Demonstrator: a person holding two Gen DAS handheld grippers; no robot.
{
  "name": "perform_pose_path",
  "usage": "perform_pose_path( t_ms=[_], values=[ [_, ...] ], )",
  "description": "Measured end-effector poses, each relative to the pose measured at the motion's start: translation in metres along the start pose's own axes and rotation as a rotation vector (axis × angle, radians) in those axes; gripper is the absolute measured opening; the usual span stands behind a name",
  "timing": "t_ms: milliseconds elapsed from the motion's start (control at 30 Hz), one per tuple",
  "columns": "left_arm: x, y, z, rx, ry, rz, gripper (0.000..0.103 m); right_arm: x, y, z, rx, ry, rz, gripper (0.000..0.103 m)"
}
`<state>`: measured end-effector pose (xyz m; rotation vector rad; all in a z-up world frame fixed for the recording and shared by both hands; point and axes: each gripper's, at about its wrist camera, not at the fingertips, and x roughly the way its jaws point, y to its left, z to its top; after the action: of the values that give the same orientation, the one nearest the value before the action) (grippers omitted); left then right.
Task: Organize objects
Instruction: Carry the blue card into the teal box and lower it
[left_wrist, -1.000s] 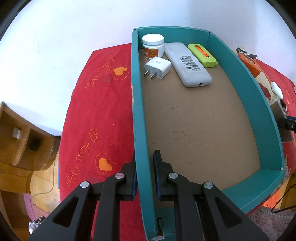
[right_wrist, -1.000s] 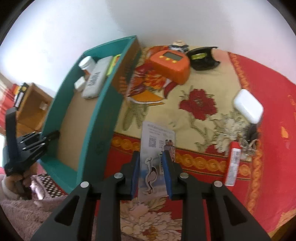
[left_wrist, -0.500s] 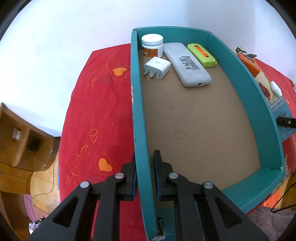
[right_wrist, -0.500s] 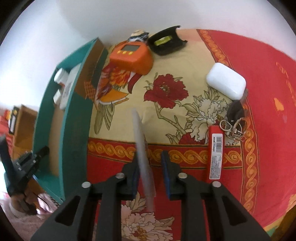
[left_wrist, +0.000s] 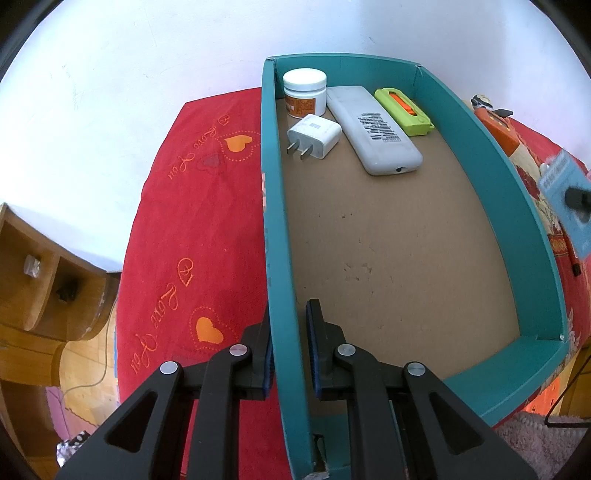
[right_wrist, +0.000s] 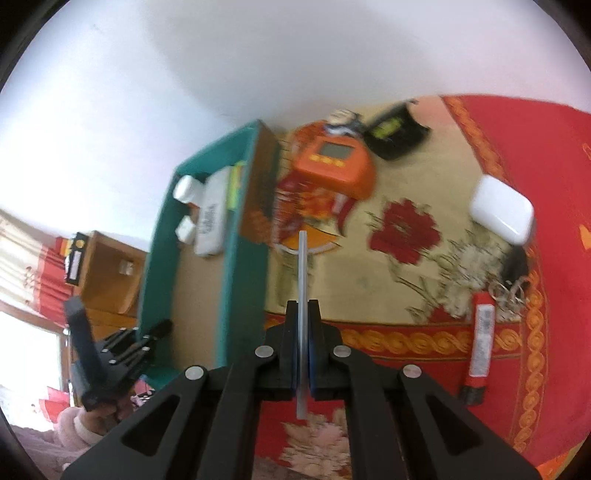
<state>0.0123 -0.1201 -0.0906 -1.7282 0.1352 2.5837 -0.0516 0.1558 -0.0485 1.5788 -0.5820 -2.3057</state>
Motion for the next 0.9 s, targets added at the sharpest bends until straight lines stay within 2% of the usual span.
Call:
perform_pose_path(
  t_ms=[300,600,900],
  values=[
    [0.0,0.0,0.001,-0.001,0.0,-0.003,0.014,0.007,0.062,0.017,-0.109,-0.004,0.093,0.002],
    [0.0,0.001,0.001,-0.002,0.002,-0.009,0.014,0.081,0.131,0.026,-0.211,0.105,0.138,0.002],
    [0.001,0.002,0.002,-0.008,0.001,-0.019,0.014,0.133,0.152,0.026,-0.228,0.198,0.145,0.002]
  ],
)
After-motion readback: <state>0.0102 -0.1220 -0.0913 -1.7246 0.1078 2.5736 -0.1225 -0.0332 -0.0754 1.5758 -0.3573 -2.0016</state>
